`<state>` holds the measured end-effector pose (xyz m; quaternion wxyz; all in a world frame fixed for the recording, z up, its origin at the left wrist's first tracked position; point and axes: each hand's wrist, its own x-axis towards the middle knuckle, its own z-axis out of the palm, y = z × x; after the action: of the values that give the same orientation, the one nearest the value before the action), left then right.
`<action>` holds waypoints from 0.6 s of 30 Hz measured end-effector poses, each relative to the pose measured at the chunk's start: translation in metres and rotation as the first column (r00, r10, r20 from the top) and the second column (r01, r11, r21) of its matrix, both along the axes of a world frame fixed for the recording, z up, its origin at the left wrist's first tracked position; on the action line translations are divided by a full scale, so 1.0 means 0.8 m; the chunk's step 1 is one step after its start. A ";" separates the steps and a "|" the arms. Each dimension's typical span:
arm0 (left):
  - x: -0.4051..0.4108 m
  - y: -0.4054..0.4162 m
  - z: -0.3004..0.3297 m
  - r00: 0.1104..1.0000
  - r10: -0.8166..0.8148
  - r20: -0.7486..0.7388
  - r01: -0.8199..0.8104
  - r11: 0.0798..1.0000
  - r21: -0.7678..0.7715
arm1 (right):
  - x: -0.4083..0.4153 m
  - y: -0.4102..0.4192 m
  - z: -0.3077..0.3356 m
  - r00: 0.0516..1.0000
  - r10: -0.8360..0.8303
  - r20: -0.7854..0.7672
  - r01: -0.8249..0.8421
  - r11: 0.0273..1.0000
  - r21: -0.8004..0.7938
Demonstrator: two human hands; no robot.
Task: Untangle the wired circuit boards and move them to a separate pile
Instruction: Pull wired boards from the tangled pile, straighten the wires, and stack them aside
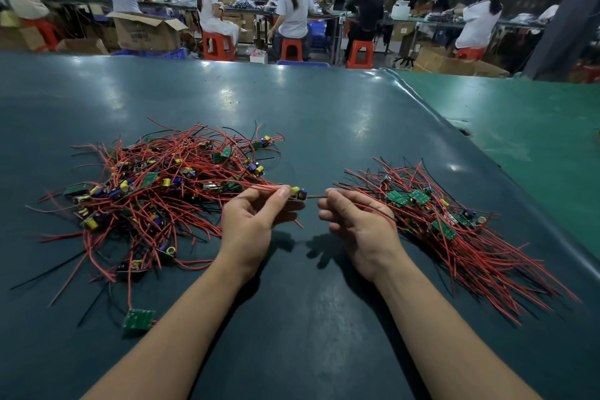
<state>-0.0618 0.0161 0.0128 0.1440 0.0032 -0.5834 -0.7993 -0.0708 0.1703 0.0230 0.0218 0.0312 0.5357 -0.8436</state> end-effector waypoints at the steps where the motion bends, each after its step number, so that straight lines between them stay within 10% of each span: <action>1: 0.000 0.000 0.003 0.994 -0.091 0.055 0.082 0.986 0.147 | -0.001 0.001 0.001 1.000 0.004 0.023 -0.003 0.999 -0.051; 18: 0.003 0.001 0.000 0.940 -0.336 0.056 0.329 0.938 0.106 | -0.002 -0.009 -0.005 0.999 0.027 -0.017 -0.025 0.994 0.103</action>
<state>-0.0594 0.0172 0.0129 -0.0149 -0.0595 -0.5416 -0.8384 -0.0722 0.1632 0.0192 0.0262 0.0175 0.5788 -0.8149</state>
